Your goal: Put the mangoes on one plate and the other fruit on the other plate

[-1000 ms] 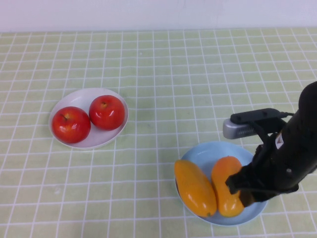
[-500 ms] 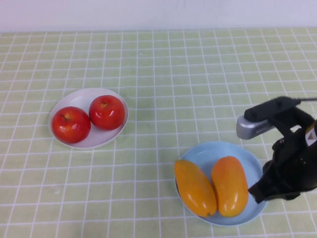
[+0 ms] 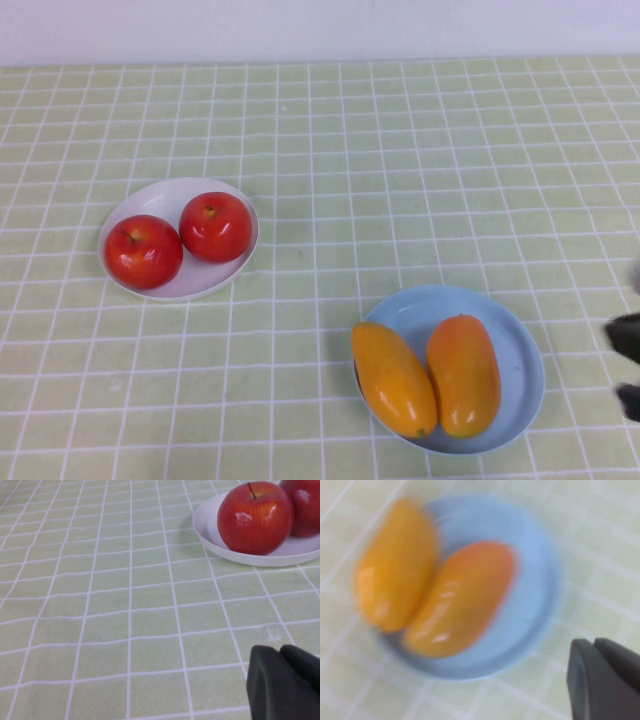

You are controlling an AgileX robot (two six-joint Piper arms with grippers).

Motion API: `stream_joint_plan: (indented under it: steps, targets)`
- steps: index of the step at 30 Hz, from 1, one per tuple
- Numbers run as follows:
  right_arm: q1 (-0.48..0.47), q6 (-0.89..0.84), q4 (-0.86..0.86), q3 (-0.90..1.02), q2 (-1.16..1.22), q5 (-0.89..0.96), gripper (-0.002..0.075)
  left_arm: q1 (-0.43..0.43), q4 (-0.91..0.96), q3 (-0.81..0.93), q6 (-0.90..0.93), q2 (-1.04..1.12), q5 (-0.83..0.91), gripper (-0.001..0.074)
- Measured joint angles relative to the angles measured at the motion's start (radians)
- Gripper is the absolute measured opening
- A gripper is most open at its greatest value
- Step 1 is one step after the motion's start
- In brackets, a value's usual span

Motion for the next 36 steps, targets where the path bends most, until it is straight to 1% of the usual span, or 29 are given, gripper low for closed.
stream_joint_plan:
  steps: [4,9,12,14,19,23,30,36]
  targets:
    - [-0.135,-0.009,0.000,0.244,-0.236,-0.227,-0.0015,0.000,0.000,0.000,0.000,0.000,0.000,0.0004]
    - [-0.265,-0.009,0.000,0.514,-0.506,-0.449,-0.0015,0.000,0.000,0.000,0.000,0.000,0.000,0.0004]
    - [-0.327,-0.010,0.002,0.634,-0.634,-0.559,-0.0015,0.000,0.000,0.000,0.000,0.000,0.000,0.0004]
    - [-0.348,-0.010,0.029,0.688,-0.708,-0.594,-0.0015,0.000,0.000,0.000,0.000,0.000,0.000,0.0004]
    - [-0.355,-0.010,0.102,0.723,-0.845,-0.591,-0.0015,0.000,0.000,0.000,0.000,0.000,0.000,0.0004]
    - [-0.355,-0.012,0.115,0.723,-0.939,-0.517,-0.0015,0.000,0.000,0.000,0.000,0.000,0.000,0.0004]
    - [-0.357,-0.014,0.119,0.723,-0.955,-0.343,-0.0015,0.000,0.000,0.000,0.000,-0.002,0.000,0.0004]
    - [-0.357,-0.014,0.119,0.723,-0.955,-0.330,-0.0015,0.000,0.000,0.000,0.000,-0.002,0.000,0.0004]
